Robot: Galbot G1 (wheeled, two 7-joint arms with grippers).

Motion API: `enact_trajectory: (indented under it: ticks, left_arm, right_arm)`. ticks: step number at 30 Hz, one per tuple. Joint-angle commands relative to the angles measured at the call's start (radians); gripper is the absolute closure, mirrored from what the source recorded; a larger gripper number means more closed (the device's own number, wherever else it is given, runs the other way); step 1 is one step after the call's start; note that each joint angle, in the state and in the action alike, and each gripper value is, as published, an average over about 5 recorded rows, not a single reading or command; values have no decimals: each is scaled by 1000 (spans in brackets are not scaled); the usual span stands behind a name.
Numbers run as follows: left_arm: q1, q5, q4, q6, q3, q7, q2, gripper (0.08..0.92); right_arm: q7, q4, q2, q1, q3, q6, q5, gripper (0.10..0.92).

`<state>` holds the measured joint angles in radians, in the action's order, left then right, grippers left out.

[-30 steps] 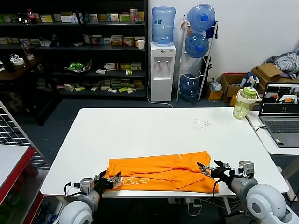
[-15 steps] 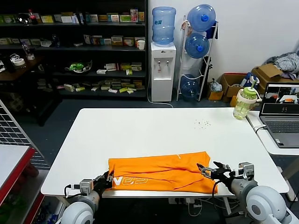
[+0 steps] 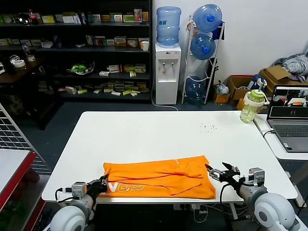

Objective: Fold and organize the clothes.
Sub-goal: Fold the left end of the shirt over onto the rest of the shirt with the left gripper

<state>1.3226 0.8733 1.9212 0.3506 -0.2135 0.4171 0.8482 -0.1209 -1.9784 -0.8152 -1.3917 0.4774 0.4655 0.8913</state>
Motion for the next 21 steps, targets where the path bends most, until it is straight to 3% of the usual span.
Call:
enact_trajectory:
  ticks: [1,6,11,16,21]
  left_arm:
    - [88,73,51,-2,-264,-18,-198,873]
    - [115,102,-50,-13,-342,-45,-327,873]
    - [83,103,-200,-33,-320,-64,-437,873]
    - [45,103,-212,-27,-292,-53,-471,873]
    - [54,181,-53,20,-255,5,-420,873]
  right_arm:
    - [132,111,-35,-18,28,-190,-163,203]
    - [141,129,-42,-38,59,-211,-177,203]
    - [139,136,-48,-41,71,-218,-182,203]
    - [137,143,-59,-45,72,-218,-196,203]
    - [133,140,-73,-49,73,-214,-209,203]
